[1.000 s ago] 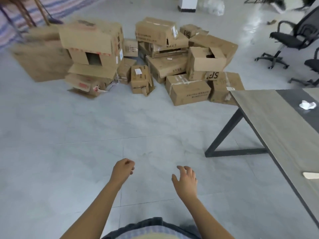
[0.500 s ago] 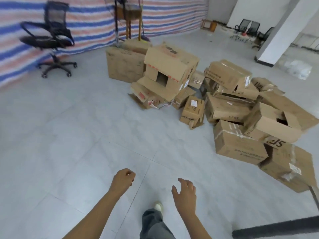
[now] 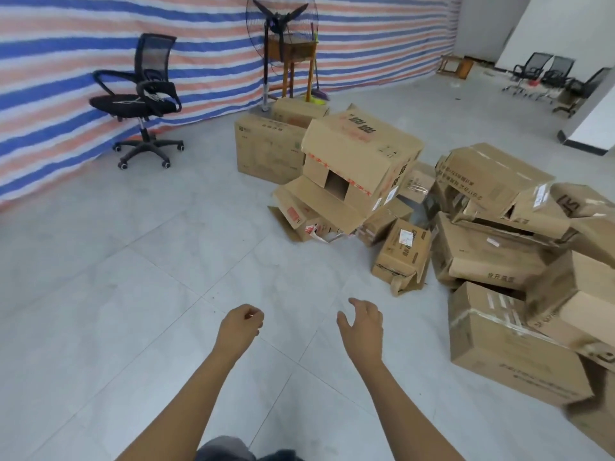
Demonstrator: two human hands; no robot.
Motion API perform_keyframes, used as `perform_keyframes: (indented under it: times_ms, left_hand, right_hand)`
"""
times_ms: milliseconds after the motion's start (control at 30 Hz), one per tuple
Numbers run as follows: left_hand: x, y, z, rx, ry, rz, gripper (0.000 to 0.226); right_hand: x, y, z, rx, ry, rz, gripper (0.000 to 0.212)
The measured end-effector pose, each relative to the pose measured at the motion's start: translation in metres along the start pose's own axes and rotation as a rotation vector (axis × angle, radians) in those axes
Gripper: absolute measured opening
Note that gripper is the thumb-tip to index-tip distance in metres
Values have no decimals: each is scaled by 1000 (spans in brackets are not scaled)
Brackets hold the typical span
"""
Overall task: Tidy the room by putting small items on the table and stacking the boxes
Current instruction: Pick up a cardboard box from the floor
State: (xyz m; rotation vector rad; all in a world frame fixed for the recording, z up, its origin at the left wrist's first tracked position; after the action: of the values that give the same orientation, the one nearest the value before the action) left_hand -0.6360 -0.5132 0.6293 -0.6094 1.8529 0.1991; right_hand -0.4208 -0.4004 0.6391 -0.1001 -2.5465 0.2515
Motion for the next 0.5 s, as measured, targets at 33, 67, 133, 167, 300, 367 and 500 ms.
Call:
perform_keyframes:
  times_ms: [33, 67, 133, 167, 300, 367, 500]
  left_hand:
    - [0, 10, 2, -12, -4, -10, 14]
    - [1, 19, 3, -25, -9, -19, 14]
    - [4, 42, 4, -41, -12, -43, 14]
    - [8, 54, 5, -44, -14, -59, 14]
    - [16, 113, 4, -56, -38, -105, 15]
    - [14, 151, 4, -48, -47, -118, 15]
    - [-5, 247, -3, -34, -74, -89, 16]
  right_hand:
    - [4, 12, 0, 2, 1, -8, 43]
    - [9, 23, 1, 4, 0, -19, 43]
    - [17, 48, 7, 16, -13, -29, 43]
    - [21, 60, 11, 26, -21, -26, 43]
    - [47, 107, 31, 58, -42, -30, 42]
    - [65, 137, 37, 58, -64, -32, 42]
    - [110, 208, 37, 27, -80, -11, 41]
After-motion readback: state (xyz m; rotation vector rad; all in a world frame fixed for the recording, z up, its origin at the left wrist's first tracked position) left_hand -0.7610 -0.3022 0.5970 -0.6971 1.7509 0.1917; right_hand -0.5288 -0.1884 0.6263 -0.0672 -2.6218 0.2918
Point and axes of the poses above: each hand's wrist, its own y-axis towards the middle knuckle, its own z-axis out of the palm, x = y × z, the point moved 8 cm from there along y, towards the middle knuckle, and after that the axes turned 15 degrees about z, right-handed, at the moved point
